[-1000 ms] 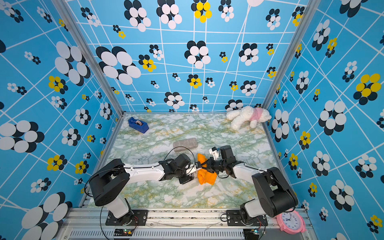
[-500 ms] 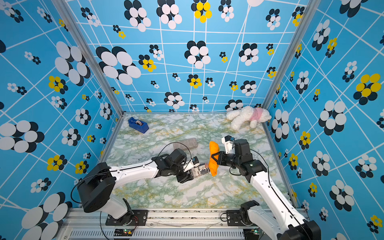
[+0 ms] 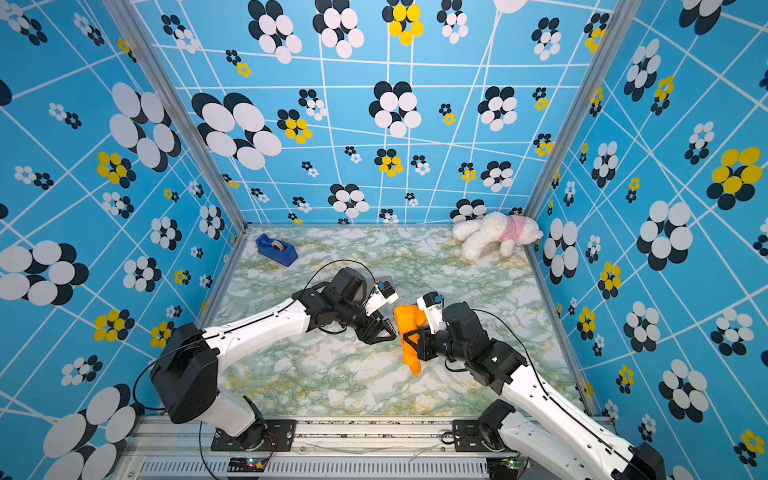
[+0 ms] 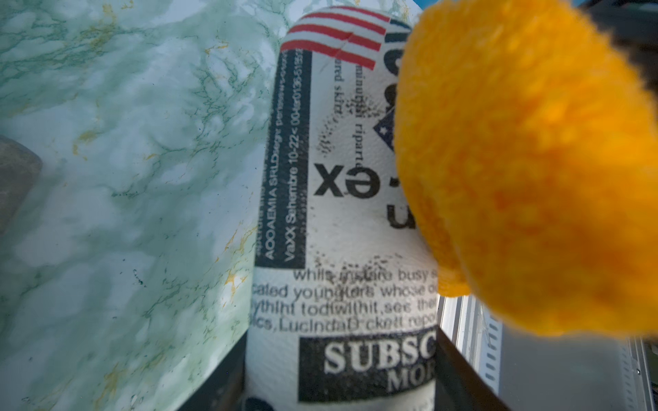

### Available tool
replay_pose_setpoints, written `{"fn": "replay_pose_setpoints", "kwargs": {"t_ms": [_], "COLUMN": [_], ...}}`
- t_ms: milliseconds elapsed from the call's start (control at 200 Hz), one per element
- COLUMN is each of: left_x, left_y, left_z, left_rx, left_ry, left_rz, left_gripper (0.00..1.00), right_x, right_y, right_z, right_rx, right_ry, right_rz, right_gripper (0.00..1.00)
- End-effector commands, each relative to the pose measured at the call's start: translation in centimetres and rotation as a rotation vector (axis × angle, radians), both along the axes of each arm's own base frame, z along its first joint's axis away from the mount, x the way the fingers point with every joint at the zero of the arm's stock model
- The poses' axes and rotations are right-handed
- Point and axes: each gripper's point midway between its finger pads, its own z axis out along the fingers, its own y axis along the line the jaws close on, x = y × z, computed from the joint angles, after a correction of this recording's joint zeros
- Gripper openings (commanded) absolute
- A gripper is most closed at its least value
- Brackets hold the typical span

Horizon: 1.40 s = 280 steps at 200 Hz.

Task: Wipe the eyeglass case
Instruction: Wipe the dirt from the eyeglass case.

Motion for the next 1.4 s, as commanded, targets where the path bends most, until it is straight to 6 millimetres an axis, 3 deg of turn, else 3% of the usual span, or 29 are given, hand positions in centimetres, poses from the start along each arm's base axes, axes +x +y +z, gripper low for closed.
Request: {"fn": "replay_pose_setpoints", "kwargs": {"t_ms": [0,150,275,525,750,910,1114,1239,1394], "left_x": [-2.5,-3.4,-3.7,-3.5,-3.3,-3.0,-3.2,-3.9,-4.2], "left_y": [-1.0,0.0,0.5,-0.1,-0.5,-0.8,-0.8,0.0,1.8], "left_z": [2.8,3.1,3.3,3.5,4.0,4.0,4.4,4.6,4.0], "left_rx": [-0.092,-0.077,-0.078,-0.095,-0.120,-0.129,-0.141,-0.125,-0.042], "left_ry": [0.054,0.044,0.029,0.044,0.058,0.080,0.089,0.088,0.011], "left_rz": [-0.105,-0.113,-0.107,-0.114,-0.119,-0.116,-0.124,-0.130,-0.106], "left_gripper": [0.16,0.16,0.16,0.16,0.17,0.17,0.17,0.17,0.16], "right_x": [2.5,4.2,4.8,4.1,2.3,1.8,2.5,4.7,7.9], "right_y": [-0.4,-3.7,-5.8,-1.9,2.3,2.9,3.5,1.6,-4.9], "right_z": [0.7,0.2,1.6,4.2,4.4,3.7,5.2,5.8,5.6], "right_rx": [-0.072,-0.163,-0.158,0.034,0.152,0.165,0.212,0.214,0.092], "right_ry": [-0.104,-0.074,-0.086,-0.099,-0.087,-0.068,-0.099,-0.066,-0.016], "right_rz": [-0.028,-0.100,-0.140,-0.038,0.037,0.045,0.053,-0.007,-0.208], "right_gripper": [0.00,0.00,0.00,0.00,0.00,0.00,0.00,0.00,0.00]}}
